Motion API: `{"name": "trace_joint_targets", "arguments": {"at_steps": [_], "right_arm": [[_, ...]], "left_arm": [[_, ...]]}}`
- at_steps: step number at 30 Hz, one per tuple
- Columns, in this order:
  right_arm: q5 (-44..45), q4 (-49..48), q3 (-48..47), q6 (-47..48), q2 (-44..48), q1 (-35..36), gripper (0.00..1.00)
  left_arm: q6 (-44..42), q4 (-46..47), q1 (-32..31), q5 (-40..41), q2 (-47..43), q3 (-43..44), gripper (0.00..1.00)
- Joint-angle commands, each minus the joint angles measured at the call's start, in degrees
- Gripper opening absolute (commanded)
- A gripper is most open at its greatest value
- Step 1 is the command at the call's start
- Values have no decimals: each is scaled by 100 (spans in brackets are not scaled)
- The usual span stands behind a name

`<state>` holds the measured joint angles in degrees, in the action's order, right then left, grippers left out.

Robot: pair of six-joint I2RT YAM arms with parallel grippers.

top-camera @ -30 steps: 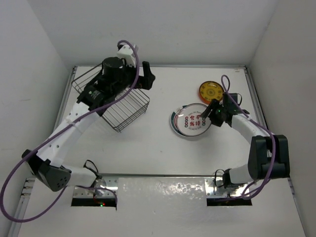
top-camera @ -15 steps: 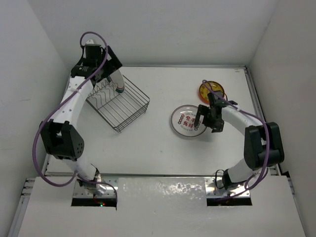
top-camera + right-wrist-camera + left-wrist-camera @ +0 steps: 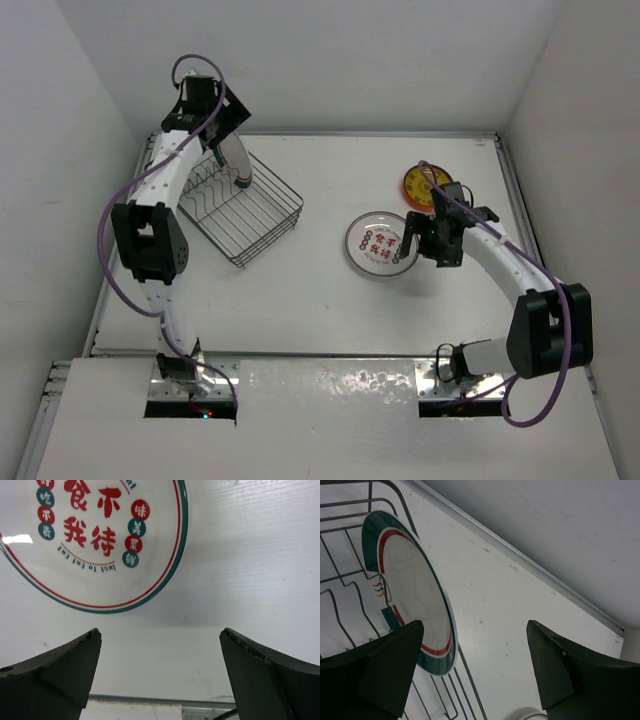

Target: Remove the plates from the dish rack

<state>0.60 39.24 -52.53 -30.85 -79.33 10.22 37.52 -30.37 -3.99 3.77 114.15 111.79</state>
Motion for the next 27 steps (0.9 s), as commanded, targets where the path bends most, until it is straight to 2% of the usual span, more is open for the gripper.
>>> {"name": "trace_joint_targets", "arguments": {"at_steps": [1, 2, 7, 10, 11, 14, 19, 24, 27], "right_arm": [[-192, 250, 15, 202, 207, -11, 99], [-209, 303, 15, 220, 216, -11, 99], [-280, 435, -107, 237, 278, -11, 99], [-280, 496, -266, 246, 278, -11, 99], [-280, 505, -310, 246, 278, -2, 99], [-201, 602, -520, 246, 286, -2, 99], [-227, 558, -652, 106, 374, -2, 99], [-245, 733, -1056, 44, 357, -2, 99], [-262, 935, -1539, -17, 278, -2, 99]], "left_arm": [[185, -74, 83, 237, 265, 484, 80], [203, -170, 91, 273, 388, 528, 79], [300, -312, 82, 326, 617, 581, 61], [283, -241, 91, 300, 670, 555, 38], [274, -233, 100, 282, 661, 563, 27], [11, -258, 100, 124, 530, 773, 11], [-533, -373, 109, 133, -49, 889, 0], [-1376, -241, 100, -104, -612, 976, 0], [-1903, -259, 91, -568, -849, 1152, 0]]}}
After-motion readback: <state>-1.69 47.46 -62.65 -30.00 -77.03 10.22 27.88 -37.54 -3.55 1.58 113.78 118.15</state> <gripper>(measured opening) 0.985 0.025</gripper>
